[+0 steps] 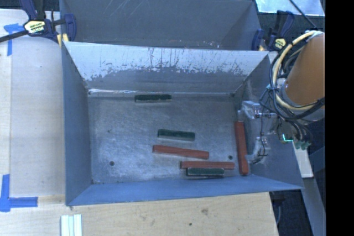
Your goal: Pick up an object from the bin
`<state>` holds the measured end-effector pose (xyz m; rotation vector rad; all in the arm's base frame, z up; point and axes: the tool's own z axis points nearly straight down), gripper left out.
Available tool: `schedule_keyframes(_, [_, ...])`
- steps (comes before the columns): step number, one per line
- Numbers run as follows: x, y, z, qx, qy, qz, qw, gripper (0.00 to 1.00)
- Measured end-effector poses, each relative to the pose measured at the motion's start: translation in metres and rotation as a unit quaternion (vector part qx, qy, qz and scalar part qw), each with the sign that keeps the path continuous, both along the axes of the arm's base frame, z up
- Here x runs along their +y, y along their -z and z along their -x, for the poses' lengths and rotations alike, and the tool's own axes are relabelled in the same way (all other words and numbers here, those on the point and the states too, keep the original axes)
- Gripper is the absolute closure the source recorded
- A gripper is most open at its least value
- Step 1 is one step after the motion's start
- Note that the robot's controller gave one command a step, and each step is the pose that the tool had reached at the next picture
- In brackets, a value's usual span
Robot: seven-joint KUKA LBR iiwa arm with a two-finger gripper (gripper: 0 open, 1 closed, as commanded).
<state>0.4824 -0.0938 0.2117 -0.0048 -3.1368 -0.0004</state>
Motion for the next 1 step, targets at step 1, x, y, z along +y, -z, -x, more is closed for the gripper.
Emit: schedule_keyframes(1, [0.1002, 0.1427, -0.0154, -0.0027, -0.114, 0.0, 0.9935, 0.0])
